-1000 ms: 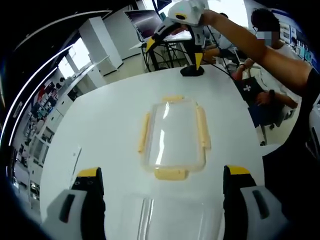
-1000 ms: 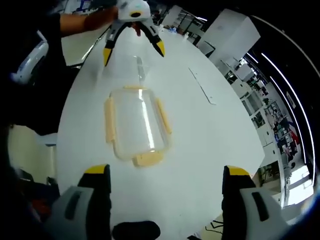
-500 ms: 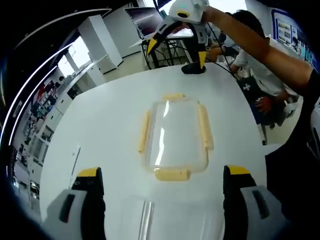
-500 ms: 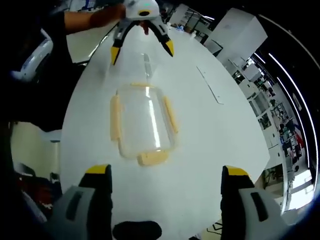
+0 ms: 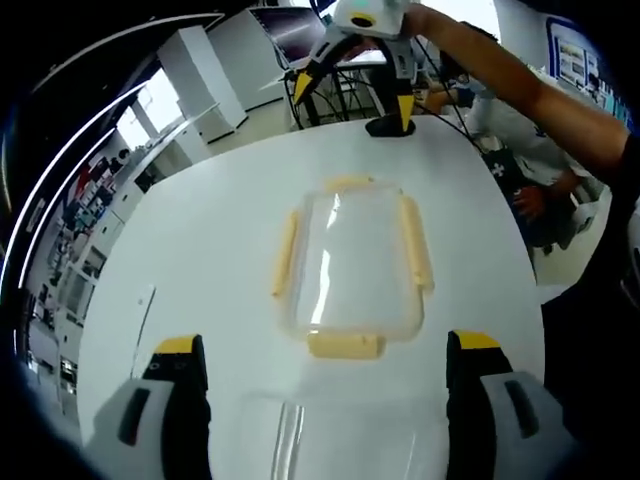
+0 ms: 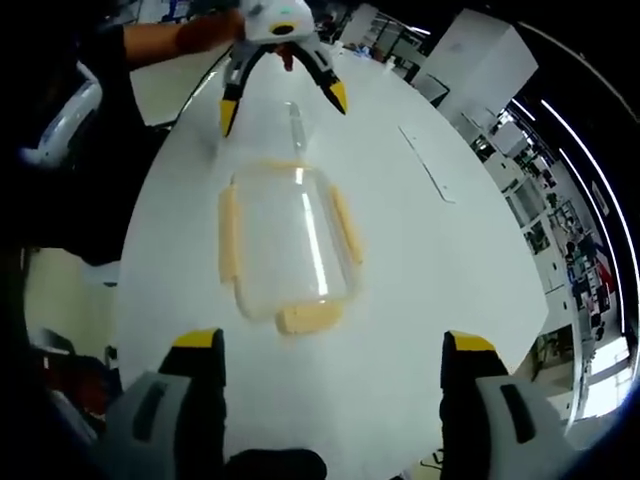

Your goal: Snap each plastic latch of the storage box into its locked position after aligning the lid with the box until every specified latch is closed and the lid sits flush.

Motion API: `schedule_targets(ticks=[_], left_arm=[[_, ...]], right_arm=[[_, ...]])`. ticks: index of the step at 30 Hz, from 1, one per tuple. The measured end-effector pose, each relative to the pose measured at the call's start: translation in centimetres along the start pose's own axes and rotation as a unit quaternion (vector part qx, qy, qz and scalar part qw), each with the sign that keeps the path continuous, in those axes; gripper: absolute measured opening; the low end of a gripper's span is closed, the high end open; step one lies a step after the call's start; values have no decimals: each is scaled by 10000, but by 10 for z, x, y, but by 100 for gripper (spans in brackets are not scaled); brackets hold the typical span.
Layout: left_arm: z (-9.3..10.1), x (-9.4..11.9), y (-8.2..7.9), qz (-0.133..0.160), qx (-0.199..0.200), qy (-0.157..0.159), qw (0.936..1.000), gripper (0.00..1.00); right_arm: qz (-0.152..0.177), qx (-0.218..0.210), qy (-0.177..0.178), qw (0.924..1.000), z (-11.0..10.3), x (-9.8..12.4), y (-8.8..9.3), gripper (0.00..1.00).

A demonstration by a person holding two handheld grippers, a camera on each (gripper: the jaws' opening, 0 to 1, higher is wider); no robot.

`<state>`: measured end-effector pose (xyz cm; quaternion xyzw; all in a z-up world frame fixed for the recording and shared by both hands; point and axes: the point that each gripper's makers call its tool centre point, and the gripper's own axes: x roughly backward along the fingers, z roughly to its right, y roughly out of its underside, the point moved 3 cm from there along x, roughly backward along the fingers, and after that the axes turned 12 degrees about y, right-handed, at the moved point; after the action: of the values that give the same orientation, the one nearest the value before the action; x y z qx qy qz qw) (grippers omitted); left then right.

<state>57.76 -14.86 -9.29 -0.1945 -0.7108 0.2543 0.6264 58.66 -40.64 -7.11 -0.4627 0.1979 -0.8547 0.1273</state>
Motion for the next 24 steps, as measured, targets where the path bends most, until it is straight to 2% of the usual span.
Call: schedule_targets(ticks=[12,18,24], left_arm=[[4,-12,6,-53,-29,208,9998,99],[1,-18,13,-188,40,188,9996,93],[-2,-19,14,-240,30,142,9996,88]], right_arm=[[-10,80,-99,9999,-4,-8,-2,81],[-103,219,-199,9995,-9,-19,-3,79],[-95,206,-234,9995,-7,-22,-3,78]])
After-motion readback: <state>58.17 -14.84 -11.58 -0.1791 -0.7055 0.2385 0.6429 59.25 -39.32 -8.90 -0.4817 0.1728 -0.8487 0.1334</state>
